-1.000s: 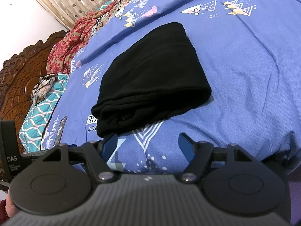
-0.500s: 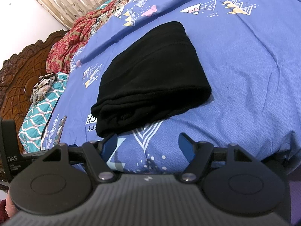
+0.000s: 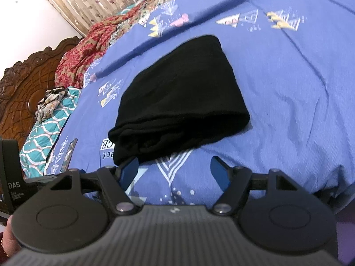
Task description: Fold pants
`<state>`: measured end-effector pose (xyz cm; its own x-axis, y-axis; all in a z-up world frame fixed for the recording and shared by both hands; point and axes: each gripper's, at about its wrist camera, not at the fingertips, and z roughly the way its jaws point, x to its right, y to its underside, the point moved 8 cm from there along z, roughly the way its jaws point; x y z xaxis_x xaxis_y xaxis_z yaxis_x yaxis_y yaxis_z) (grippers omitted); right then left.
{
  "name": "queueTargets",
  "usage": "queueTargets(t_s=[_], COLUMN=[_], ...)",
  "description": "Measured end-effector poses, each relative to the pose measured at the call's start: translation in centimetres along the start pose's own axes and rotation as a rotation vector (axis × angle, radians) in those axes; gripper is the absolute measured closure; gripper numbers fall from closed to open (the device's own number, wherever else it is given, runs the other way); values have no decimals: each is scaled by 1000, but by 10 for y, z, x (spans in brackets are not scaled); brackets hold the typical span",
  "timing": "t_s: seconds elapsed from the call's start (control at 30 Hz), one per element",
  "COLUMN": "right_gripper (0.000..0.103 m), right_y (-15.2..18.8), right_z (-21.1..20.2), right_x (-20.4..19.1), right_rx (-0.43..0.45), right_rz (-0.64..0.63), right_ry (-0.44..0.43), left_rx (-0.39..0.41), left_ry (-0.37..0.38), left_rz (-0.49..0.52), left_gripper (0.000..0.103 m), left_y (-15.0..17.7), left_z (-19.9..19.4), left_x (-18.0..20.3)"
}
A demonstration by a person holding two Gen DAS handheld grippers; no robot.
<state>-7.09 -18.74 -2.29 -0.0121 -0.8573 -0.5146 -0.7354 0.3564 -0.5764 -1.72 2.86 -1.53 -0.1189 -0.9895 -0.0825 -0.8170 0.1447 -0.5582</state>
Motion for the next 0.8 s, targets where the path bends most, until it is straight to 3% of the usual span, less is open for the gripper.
queueTargets(t_s=[0.13,0.4,0.8], right_gripper=[29,29,29], right_y=[-3,-5,-3], right_z=[-1,-2,-1], right_x=[0,2,-3], right_rx=[16,28,26], right_rz=[-4,2,3], right_ry=[8,17,17], left_rx=[37,30,10], left_ry=[-52,-80,-68], left_rz=[14,12,15], left_gripper=[0,0,0], left_y=[-5,-3,2], left_z=[-5,-2,-1], left_x=[-6,-14,-12])
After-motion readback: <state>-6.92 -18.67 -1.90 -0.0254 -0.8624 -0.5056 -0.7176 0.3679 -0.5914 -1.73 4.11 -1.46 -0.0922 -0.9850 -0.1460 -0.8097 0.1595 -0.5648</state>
